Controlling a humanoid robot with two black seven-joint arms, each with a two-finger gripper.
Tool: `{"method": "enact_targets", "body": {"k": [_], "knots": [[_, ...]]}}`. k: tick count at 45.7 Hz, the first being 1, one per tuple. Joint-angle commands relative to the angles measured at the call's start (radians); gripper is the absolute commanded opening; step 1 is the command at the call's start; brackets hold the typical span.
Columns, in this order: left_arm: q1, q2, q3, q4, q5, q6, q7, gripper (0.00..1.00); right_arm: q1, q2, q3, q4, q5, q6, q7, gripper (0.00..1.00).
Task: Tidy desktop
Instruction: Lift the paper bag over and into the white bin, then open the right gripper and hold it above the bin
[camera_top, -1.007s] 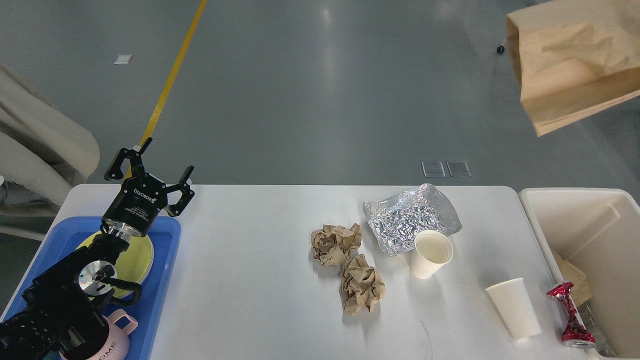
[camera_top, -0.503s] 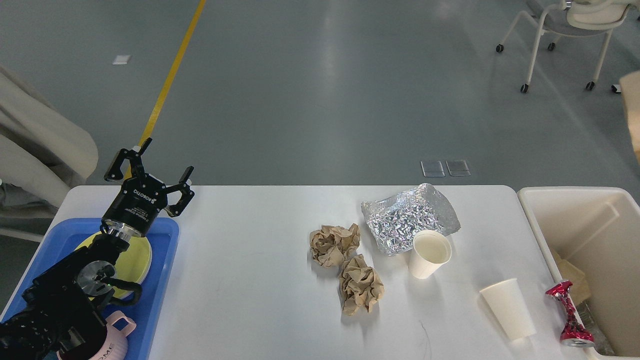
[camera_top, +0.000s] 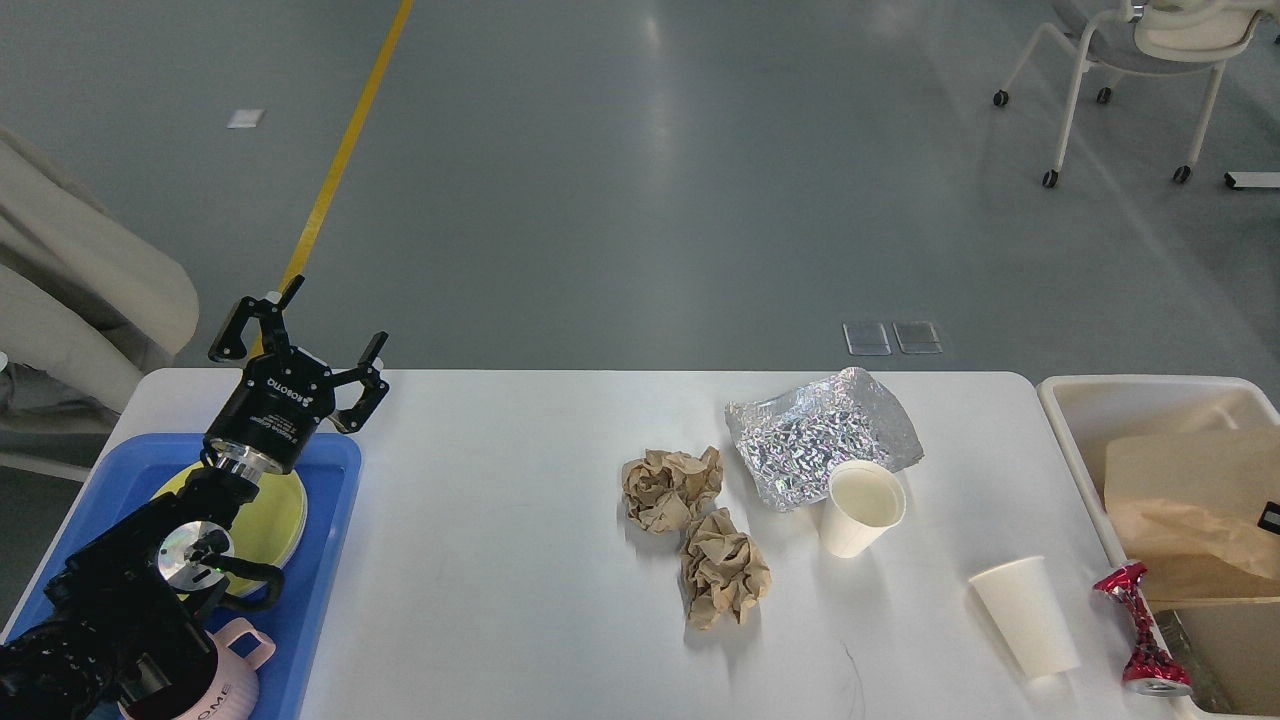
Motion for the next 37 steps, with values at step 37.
{"method": "enact_targets", "body": {"k": [37], "knots": [[0.001, 0.000, 0.002, 0.000, -0.001, 0.000, 0.000, 1.00, 1.839, 0.036, -0.191, 1.406, -0.318, 0.901, 0.031, 1.00]]}}
